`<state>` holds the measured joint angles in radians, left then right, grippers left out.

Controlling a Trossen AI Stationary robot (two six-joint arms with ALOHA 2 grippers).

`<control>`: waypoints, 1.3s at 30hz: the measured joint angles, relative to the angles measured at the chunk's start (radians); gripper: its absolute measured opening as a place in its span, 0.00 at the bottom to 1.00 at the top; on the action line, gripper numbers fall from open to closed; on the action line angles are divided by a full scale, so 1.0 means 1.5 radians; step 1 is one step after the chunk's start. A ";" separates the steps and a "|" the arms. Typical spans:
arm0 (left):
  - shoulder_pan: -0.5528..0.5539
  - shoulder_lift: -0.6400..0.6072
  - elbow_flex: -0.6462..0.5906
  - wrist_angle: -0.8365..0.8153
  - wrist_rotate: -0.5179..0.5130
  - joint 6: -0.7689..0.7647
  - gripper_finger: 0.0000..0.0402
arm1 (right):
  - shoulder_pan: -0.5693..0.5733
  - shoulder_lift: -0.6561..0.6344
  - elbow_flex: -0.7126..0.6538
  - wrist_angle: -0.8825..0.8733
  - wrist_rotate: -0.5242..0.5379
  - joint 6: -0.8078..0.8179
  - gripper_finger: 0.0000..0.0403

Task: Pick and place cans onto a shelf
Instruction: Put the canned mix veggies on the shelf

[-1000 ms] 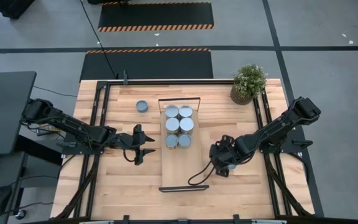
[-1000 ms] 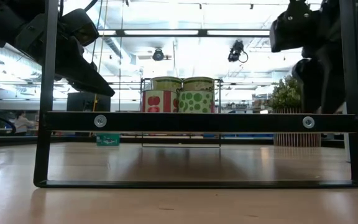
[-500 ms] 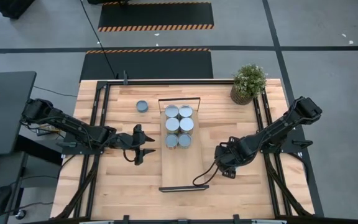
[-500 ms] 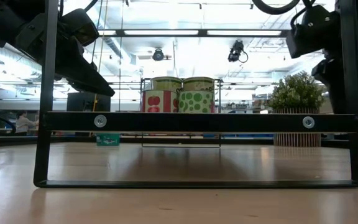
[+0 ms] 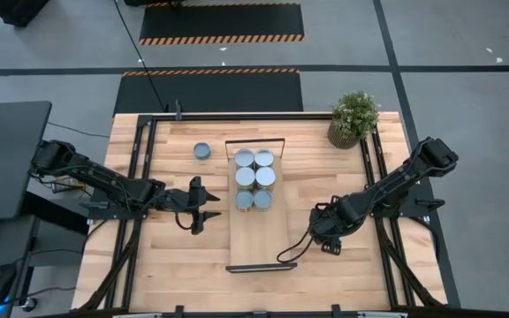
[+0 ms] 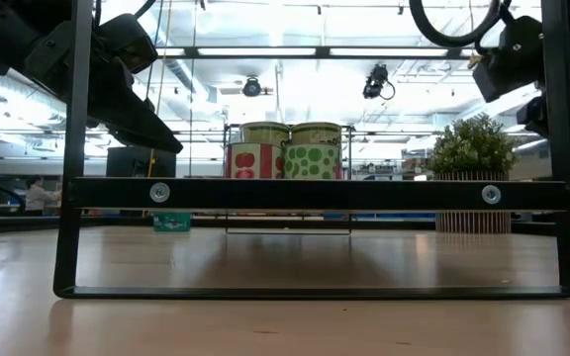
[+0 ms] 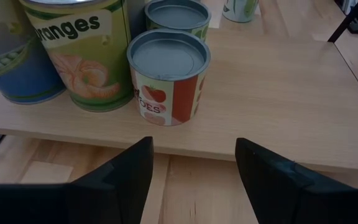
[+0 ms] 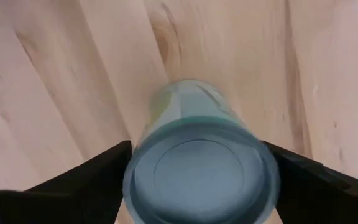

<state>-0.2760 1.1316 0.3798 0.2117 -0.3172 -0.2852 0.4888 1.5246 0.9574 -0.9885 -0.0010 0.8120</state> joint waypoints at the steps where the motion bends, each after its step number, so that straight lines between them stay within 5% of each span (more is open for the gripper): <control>1: 0.000 0.000 0.000 0.000 0.000 0.000 0.58 | 0.001 0.000 -0.005 0.003 -0.002 0.000 0.86; 15: 0.000 0.000 0.000 0.001 0.000 0.000 0.58 | 0.000 -0.001 -0.041 0.020 -0.008 -0.031 0.71; 27: 0.000 0.000 0.000 0.001 0.005 -0.015 0.58 | -0.063 0.001 0.140 -0.033 0.141 -0.209 0.71; 39: 0.024 0.000 0.001 -0.004 0.030 -0.012 0.58 | -0.145 0.089 0.290 0.036 0.035 -0.362 0.71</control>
<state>-0.2402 1.1316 0.3810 0.2063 -0.2725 -0.3038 0.2707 1.6582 1.3922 -0.9351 0.0517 0.2689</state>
